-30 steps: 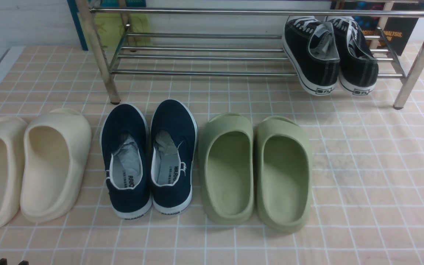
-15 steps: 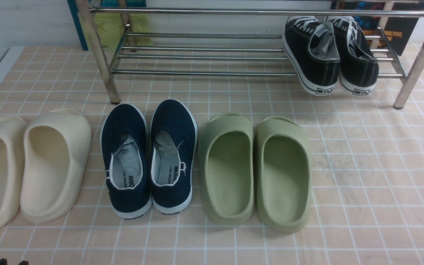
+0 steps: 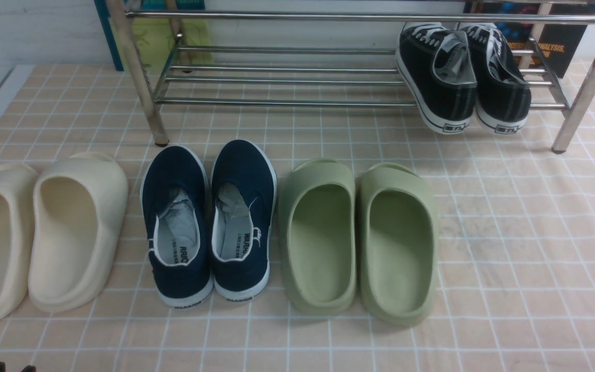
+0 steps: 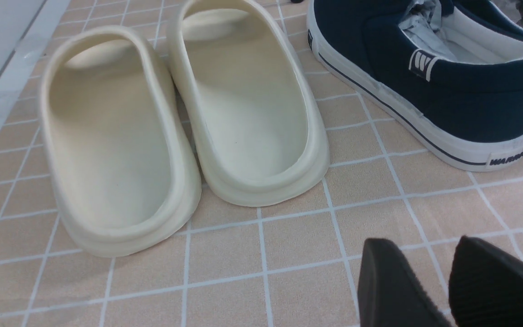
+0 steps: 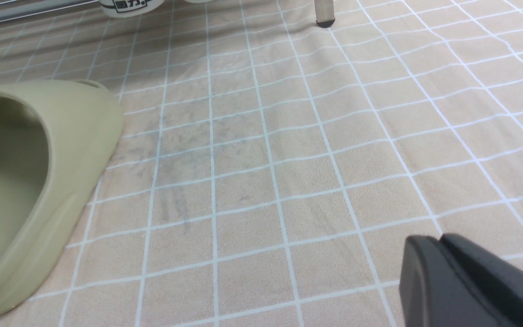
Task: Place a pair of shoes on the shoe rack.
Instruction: Use the left arm to grab the shoe closest to it
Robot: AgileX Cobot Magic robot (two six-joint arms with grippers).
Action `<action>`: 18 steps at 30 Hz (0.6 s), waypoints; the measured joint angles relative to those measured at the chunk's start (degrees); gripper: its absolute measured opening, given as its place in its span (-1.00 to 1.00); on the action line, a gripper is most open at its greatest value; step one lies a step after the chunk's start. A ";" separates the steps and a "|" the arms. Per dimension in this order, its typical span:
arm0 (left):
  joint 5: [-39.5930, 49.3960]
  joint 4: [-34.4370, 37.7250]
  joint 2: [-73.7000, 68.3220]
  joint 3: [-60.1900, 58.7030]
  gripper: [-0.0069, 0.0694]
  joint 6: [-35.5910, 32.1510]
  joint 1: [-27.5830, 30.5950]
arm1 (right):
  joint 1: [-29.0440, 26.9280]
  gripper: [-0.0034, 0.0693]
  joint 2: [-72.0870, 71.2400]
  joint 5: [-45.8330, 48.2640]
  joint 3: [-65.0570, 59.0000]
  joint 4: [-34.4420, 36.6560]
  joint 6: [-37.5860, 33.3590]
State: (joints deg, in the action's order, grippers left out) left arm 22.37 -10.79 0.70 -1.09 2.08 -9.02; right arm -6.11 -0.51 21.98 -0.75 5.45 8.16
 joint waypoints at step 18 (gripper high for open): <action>-46.84 -0.29 0.00 -0.63 -0.19 0.07 0.00 | 0.00 -0.80 0.00 0.01 0.00 0.00 0.00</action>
State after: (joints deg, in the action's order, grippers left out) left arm -24.46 -11.09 0.70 -1.71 2.15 -9.02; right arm -6.11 -0.51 22.00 -0.75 5.45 8.16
